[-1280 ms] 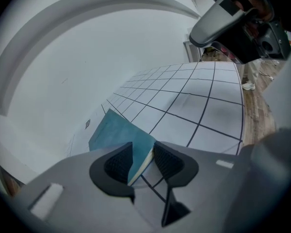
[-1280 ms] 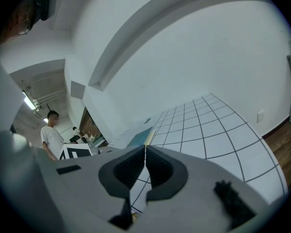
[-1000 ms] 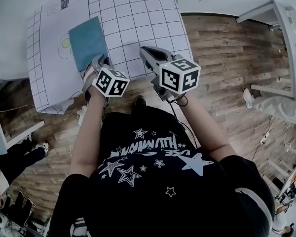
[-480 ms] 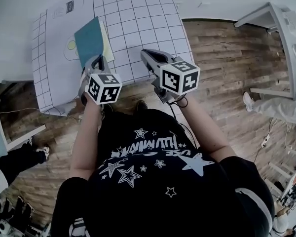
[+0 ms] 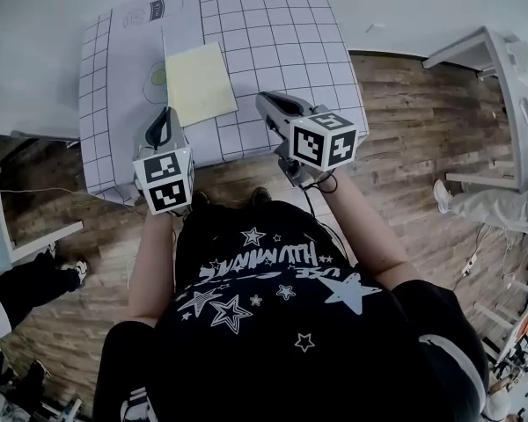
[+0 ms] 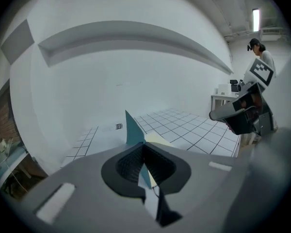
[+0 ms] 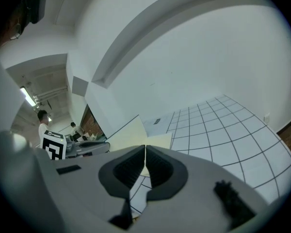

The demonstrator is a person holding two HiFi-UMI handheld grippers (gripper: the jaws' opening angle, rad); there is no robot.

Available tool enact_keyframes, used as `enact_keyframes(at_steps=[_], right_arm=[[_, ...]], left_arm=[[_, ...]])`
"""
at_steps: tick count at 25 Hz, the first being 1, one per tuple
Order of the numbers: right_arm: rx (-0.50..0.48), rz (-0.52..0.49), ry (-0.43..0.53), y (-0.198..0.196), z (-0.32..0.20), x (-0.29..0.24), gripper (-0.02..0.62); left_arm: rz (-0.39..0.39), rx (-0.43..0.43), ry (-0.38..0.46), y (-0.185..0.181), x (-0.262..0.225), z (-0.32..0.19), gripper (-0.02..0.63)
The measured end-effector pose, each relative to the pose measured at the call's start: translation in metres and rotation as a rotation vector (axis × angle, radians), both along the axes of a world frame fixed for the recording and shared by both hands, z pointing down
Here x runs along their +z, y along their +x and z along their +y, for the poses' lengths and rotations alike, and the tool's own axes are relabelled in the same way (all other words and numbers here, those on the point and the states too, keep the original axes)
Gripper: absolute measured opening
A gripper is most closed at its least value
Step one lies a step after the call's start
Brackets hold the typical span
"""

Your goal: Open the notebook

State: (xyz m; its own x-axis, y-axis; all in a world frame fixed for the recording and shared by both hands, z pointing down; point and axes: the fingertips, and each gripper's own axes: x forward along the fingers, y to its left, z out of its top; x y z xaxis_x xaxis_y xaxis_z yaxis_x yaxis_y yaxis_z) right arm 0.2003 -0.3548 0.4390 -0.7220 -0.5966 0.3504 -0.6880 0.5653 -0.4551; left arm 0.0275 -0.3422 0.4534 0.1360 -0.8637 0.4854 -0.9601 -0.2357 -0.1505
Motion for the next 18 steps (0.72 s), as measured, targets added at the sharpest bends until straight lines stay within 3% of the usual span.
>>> enact_keyframes(at_steps=[6, 9, 16, 18], right_arm=[[-0.009, 0.021, -0.007, -0.051, -0.006, 0.001, 0.017], [0.033, 0.075, -0.034, -0.060, -0.011, 0.015, 0.017], [0.203, 0.155, -0.230, -0.040, -0.009, 0.072, 0.020], [0.208, 0.159, -0.269, -0.043, -0.007, 0.082, 0.074]], left_arm=[[0.057, -0.044, -0.024, -0.056, 0.011, 0.011, 0.018], [0.079, -0.056, -0.063, -0.079, 0.025, 0.016, 0.029], [0.116, -0.035, -0.133, -0.109, 0.052, 0.020, 0.042], [0.124, -0.021, -0.149, -0.113, 0.058, 0.020, 0.048]])
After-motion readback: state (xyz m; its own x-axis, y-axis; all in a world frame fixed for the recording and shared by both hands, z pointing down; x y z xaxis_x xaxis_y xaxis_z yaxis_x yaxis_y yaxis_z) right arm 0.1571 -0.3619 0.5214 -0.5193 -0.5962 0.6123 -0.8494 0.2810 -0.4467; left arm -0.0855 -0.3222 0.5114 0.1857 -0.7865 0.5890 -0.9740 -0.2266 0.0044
